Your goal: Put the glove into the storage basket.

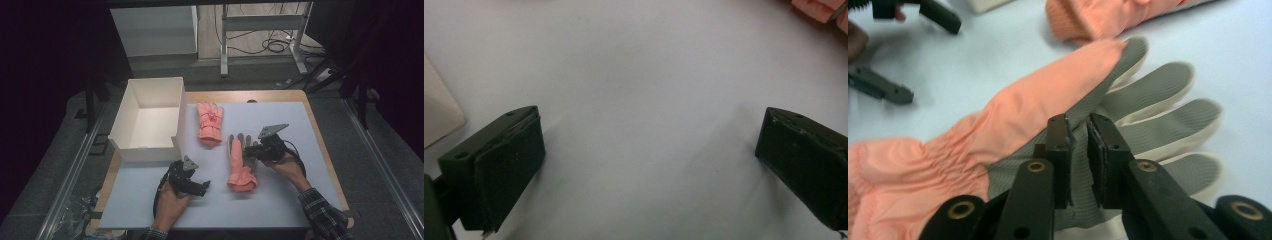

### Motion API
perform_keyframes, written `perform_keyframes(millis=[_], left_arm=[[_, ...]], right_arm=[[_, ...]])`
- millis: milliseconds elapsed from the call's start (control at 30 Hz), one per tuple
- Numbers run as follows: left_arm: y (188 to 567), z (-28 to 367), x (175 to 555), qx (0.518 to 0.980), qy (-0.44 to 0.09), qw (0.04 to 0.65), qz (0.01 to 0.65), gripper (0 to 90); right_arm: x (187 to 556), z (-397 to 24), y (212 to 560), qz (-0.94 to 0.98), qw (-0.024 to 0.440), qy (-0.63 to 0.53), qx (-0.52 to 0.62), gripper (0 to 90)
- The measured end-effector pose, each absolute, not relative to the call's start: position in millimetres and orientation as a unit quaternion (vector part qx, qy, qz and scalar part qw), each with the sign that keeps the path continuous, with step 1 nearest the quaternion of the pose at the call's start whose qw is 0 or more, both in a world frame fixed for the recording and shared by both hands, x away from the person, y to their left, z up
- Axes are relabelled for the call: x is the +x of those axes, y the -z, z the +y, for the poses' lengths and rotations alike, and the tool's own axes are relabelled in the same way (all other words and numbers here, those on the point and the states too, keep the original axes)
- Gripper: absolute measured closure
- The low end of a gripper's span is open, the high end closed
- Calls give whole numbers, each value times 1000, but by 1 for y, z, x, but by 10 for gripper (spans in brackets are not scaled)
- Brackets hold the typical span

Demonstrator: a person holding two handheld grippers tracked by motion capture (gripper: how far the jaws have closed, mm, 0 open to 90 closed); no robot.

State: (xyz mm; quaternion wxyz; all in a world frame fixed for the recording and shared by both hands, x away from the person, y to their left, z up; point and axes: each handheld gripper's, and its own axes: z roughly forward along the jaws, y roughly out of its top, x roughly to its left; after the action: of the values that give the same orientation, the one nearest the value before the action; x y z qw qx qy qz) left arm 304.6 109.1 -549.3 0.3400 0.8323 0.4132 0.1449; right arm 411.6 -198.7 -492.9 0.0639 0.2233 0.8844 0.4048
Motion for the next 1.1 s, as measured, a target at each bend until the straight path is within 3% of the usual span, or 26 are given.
perform_keyframes(millis=[267, 600, 1100], left_arm=[[549, 109, 305, 832, -145, 340, 413, 0], [549, 109, 305, 832, -145, 340, 413, 0], [549, 109, 305, 833, -145, 340, 413, 0]], right_arm=[[422, -189, 475, 879, 94, -402, 239, 666], [446, -160, 459, 864, 90, -418, 267, 537], [484, -112, 452, 859, 97, -412, 286, 451]])
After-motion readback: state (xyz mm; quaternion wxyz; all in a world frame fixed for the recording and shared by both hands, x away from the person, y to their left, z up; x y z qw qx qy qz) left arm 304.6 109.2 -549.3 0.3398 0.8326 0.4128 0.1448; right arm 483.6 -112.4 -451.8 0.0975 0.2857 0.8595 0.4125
